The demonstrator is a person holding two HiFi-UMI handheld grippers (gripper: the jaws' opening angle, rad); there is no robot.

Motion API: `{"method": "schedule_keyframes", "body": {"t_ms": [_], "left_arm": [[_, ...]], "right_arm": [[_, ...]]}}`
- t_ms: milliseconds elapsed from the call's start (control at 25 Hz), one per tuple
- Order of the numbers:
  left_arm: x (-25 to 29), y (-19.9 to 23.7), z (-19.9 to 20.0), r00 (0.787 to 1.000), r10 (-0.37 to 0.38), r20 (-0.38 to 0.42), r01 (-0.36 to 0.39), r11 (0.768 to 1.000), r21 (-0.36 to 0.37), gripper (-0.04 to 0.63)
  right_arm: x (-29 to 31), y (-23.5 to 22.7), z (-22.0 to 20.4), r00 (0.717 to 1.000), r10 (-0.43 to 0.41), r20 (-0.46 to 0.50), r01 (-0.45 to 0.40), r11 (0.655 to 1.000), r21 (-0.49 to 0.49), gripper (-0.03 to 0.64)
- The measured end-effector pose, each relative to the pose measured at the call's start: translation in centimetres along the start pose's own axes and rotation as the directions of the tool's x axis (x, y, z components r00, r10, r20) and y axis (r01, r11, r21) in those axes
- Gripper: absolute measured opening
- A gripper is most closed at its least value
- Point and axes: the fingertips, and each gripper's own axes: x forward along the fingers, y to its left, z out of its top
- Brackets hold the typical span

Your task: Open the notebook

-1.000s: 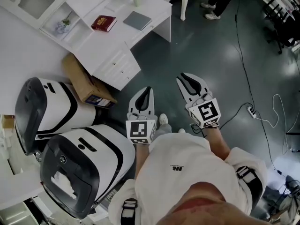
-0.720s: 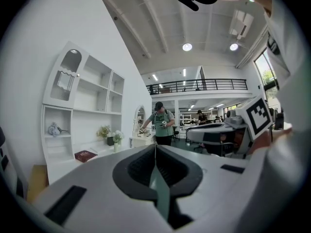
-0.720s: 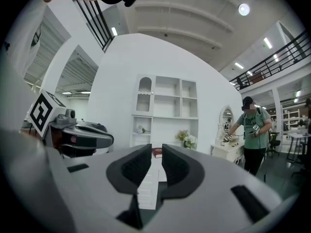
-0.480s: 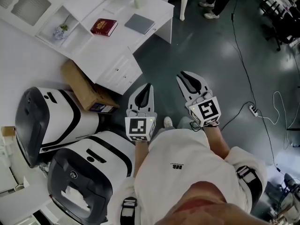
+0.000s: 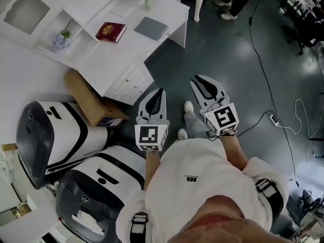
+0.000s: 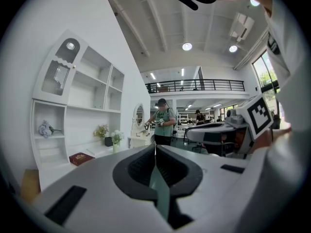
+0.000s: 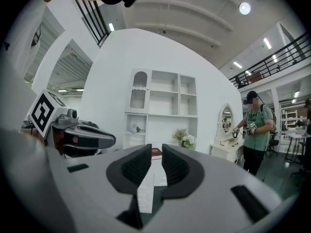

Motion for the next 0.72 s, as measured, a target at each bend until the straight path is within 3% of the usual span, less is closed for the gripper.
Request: {"method": "schedule_keyframes", "body": {"t_ms": [720], "left_arm": [[10.6,5.0,0.7,0.999,0.037,-0.030,-0.037,0.999,-0.018,0.000]], "right_arm": [[9.6,-7.7,-0.5,0.998,0.051,-0.022,-0.051,0.999,0.012,0.051]]}}
